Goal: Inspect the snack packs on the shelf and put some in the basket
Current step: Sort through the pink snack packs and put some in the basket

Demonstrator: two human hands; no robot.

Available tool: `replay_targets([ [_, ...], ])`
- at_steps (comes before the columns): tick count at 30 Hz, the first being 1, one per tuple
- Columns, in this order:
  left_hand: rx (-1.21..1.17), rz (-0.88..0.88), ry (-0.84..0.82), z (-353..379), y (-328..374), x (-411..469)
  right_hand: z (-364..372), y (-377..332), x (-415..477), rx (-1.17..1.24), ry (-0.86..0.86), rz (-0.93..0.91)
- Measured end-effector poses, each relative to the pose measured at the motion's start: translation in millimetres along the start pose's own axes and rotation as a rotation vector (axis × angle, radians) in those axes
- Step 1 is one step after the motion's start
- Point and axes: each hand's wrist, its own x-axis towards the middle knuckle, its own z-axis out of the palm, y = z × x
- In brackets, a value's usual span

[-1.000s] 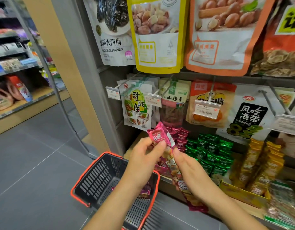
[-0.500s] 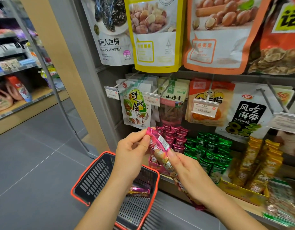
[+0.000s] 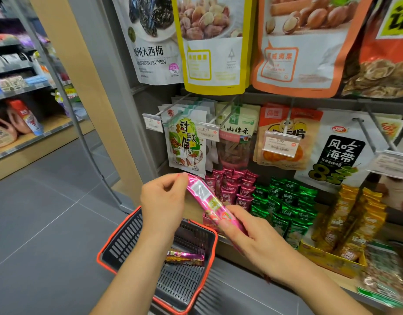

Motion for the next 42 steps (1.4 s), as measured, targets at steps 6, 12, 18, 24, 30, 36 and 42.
replay_targets([
  [6, -0.248, -0.115, 0.009, -2, -1, 6, 3, -7, -3, 0.250, -0.043, 0.002],
  [12, -0.420, -0.199, -0.202, 7, 2, 3, 13, -11, -4, 0.259, 0.094, 0.002],
  [18, -0.557, -0.315, -0.307, 16, 3, -5, 12, -13, -4, 0.246, 0.160, 0.018],
  [24, -0.573, -0.371, -0.422, 26, -2, -17, 9, -14, -2, 0.254, 0.187, 0.006],
  [30, -0.510, -0.304, -0.308, 26, -2, -16, 4, -11, 5, 0.329, 0.015, 0.125],
  [36, -0.611, -0.273, -0.147, 11, -2, 2, -17, -7, 4, 0.326, -0.122, 0.117],
  [42, -0.629, -0.308, -0.227, 16, -6, -4, -11, -6, 5, 0.447, 0.009, 0.112],
])
